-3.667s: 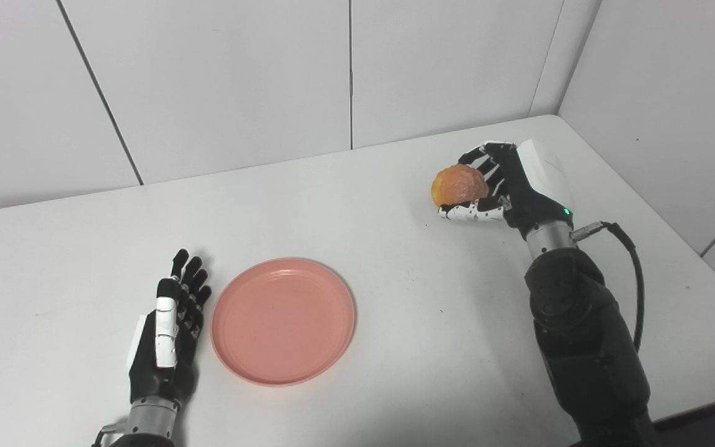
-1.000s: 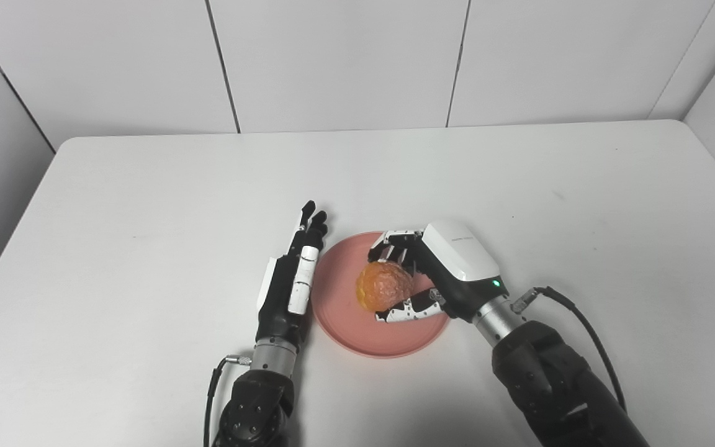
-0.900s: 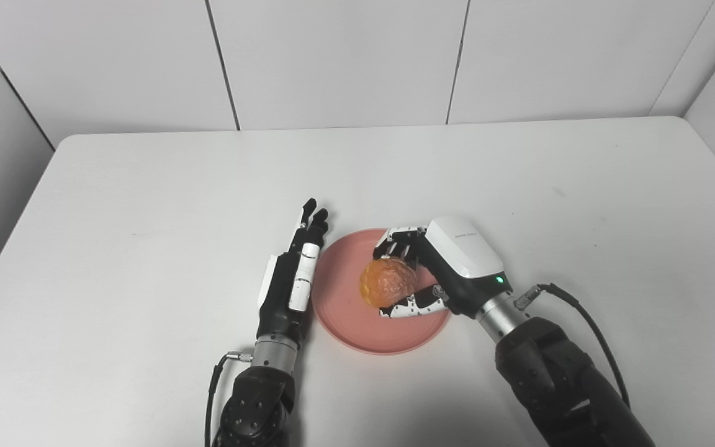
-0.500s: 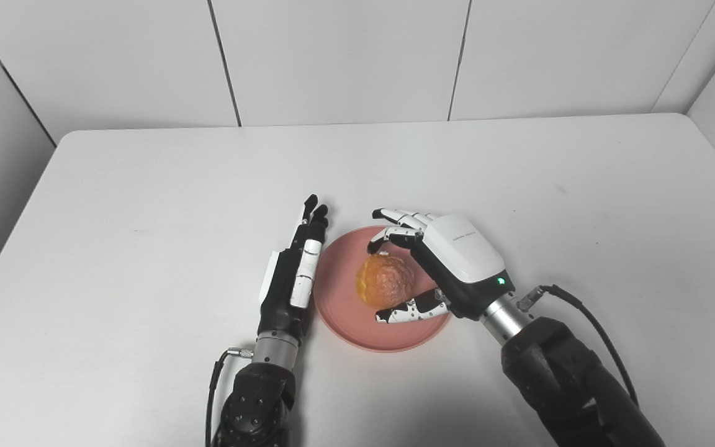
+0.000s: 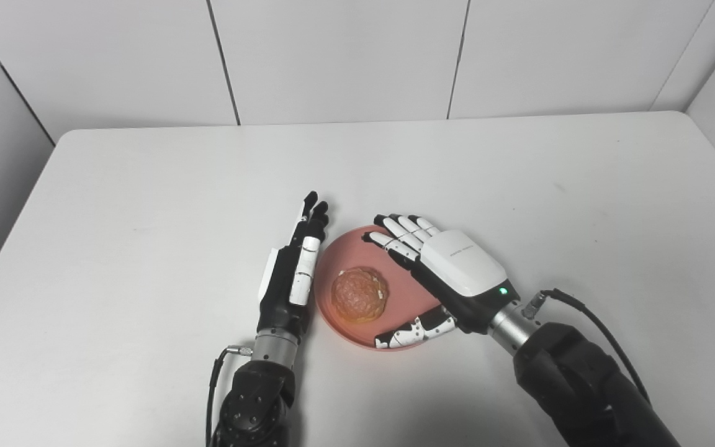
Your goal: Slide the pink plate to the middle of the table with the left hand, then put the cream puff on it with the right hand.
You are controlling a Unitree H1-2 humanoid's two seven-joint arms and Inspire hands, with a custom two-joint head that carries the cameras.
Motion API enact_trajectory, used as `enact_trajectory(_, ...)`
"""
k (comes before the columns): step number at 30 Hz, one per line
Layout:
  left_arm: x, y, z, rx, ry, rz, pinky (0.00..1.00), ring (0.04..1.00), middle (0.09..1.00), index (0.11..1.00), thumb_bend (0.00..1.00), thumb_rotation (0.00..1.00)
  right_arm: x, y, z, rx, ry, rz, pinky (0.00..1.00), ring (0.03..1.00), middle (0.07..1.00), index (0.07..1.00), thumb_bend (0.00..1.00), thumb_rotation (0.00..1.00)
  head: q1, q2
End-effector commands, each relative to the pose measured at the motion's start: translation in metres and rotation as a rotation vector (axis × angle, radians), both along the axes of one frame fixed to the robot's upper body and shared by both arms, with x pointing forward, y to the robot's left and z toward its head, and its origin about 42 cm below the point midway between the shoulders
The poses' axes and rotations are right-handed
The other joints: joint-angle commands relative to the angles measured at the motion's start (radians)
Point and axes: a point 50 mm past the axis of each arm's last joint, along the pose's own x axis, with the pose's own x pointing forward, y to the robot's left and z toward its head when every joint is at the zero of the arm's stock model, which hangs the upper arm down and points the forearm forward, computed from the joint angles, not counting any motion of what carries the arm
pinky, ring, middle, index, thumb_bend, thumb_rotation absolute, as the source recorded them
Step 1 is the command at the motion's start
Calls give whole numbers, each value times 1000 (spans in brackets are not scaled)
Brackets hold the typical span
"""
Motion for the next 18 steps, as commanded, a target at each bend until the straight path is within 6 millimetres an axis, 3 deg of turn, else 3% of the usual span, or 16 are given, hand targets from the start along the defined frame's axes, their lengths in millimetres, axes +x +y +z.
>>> enact_trajectory(1,1,-6,13,-32,-54,-7,999,986,981,983,679,1000,-1,-2,14,25,-46,-10,1000,1000,1000,919,734,569,1,1)
enact_trajectory(5,1,-5,13,-30,-57,-11,1000,984,981,984,675,1000,-3,-5,15,67,-26,-23,1000,1000,1000,943,732,579,-6,7)
enact_trajectory(10,0,-3,15,-35,-46,-2,1000,990,977,981,687,1000,-9,-13,6,300,39,-84,949,1000,1000,998,705,623,-6,9)
enact_trajectory(12,-1,-2,16,-41,-41,0,1000,996,975,979,697,1000,-14,-16,0,403,41,-127,915,1000,1000,1000,714,700,-6,10)
enact_trajectory(14,-2,0,17,-52,-40,0,1000,1000,982,984,697,1000,-19,-18,-5,468,24,-166,988,1000,1000,1000,722,863,-7,11)
enact_trajectory(18,-3,4,17,-71,-48,22,1000,994,977,980,682,1000,-26,-21,-11,675,50,-200,1000,1000,1000,1000,697,906,-10,13)
